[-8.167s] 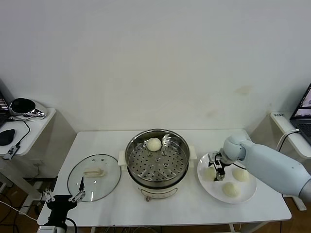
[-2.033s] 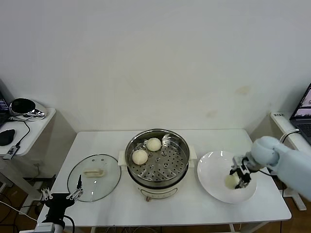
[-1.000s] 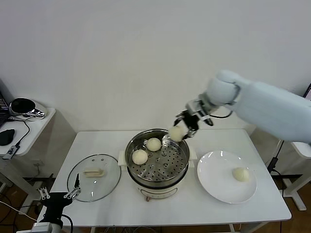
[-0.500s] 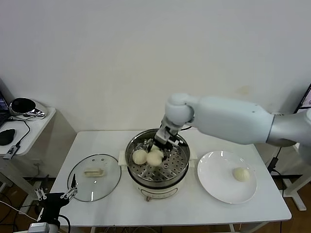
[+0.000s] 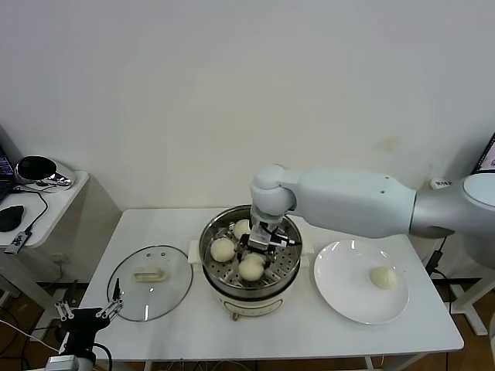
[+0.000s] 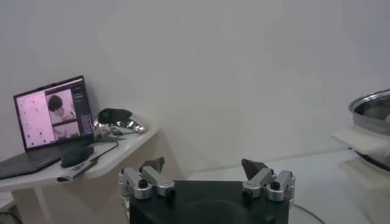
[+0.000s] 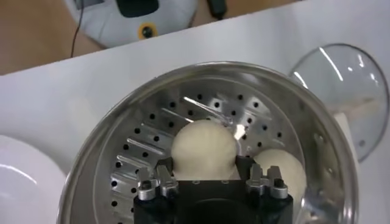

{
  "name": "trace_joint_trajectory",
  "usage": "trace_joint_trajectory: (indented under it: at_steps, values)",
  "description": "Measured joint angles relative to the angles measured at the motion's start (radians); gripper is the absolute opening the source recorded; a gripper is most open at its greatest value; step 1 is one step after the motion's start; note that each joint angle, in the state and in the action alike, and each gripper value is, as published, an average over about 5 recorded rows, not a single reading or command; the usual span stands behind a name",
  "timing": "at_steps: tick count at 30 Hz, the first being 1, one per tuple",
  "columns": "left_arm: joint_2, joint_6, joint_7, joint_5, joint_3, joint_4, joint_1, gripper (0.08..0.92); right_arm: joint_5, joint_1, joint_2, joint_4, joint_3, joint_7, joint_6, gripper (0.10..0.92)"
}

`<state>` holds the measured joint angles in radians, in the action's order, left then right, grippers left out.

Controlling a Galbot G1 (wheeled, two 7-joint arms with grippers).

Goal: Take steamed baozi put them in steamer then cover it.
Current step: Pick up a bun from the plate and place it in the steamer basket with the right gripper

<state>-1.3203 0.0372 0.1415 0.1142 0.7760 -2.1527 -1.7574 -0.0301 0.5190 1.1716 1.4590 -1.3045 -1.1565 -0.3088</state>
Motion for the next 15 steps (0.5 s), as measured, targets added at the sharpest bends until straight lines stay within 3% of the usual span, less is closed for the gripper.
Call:
trace_joint_trajectory:
  at_steps: [8, 15]
  values:
    - [0.006, 0.0, 0.0, 0.004, 0.005, -0.004, 0.004, 0.823, 0.016, 0.041, -0.035, 0.023, 0.02, -0.005, 0.031, 0.822]
    - [0.015, 0.0, 0.0, 0.003, 0.001, -0.005, 0.009, 0.823, 0.056, 0.091, -0.138, 0.062, 0.047, 0.006, 0.215, 0.823]
